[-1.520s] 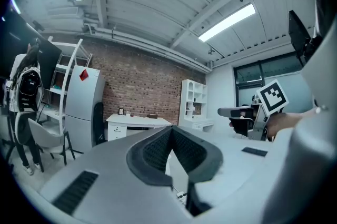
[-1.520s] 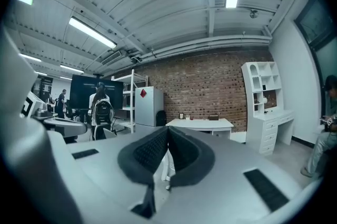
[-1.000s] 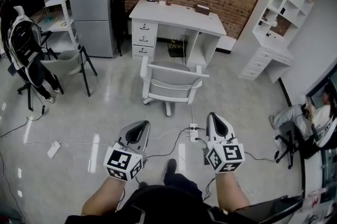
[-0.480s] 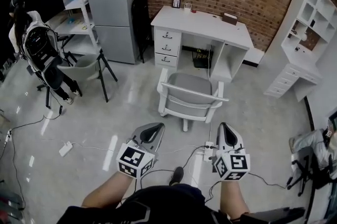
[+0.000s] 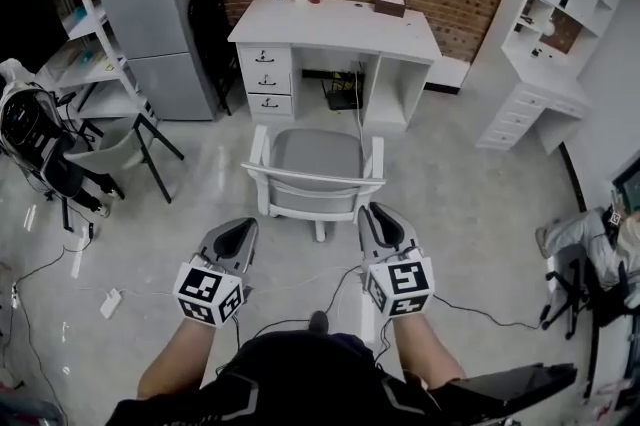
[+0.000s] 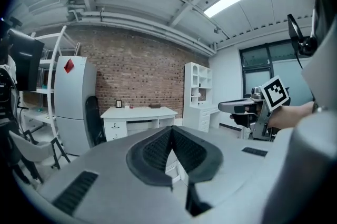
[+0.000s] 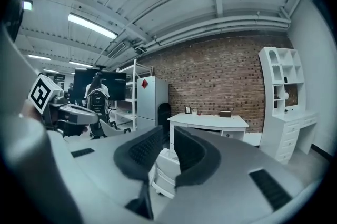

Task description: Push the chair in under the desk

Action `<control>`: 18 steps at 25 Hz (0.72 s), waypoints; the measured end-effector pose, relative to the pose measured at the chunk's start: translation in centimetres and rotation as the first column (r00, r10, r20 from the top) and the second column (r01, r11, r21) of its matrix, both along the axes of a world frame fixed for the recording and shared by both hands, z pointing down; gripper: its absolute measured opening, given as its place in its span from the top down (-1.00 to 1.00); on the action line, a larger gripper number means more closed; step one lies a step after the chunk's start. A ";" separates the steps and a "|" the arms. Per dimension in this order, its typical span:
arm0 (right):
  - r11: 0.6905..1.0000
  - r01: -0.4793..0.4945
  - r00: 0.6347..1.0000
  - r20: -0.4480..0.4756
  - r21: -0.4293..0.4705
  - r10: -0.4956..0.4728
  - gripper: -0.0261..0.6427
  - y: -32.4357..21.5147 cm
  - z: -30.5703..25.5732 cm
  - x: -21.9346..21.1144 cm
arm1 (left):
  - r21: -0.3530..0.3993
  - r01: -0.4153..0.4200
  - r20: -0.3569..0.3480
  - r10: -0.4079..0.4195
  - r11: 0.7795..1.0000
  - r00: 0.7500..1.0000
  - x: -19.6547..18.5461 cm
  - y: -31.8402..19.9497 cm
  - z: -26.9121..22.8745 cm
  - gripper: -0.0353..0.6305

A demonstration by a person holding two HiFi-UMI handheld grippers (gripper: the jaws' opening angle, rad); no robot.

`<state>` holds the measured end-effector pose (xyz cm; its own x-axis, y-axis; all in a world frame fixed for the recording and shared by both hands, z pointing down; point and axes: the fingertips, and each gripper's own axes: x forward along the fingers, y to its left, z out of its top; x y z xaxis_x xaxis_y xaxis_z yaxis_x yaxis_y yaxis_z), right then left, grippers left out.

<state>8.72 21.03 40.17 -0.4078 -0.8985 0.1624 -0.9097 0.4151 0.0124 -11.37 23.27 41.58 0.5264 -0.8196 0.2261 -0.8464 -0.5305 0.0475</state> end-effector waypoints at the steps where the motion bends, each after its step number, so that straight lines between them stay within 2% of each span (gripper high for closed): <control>1: 1.000 0.011 1.000 -0.005 -0.005 -0.011 0.68 -0.4 0.2 0.3 | -0.022 0.015 0.009 -0.015 1.000 1.000 0.2 -0.6 0.4 0.87; 4: 0.999 0.029 1.000 -0.008 -0.015 -0.029 0.67 -1.5 0.6 1.7 | -0.054 0.038 0.019 -0.037 0.998 0.999 1.0 -1.9 1.0 0.87; 9: 0.997 0.062 0.998 -0.013 -0.044 -0.063 0.56 -3.3 1.6 2.2 | -0.018 0.008 0.060 -0.007 1.000 0.998 2.3 -3.1 0.4 0.87; 18: 0.992 0.091 0.994 -0.056 -0.086 -0.096 0.45 -4.7 4.5 1.9 | -0.023 -0.012 0.133 0.015 1.000 0.991 2.8 -5.0 2.3 0.87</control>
<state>10.63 16.36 44.68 -0.4768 -0.8392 0.2616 -0.8654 0.5003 0.0276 -8.54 18.32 43.90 0.5015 -0.8066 0.3129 -0.8385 -0.5422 -0.0538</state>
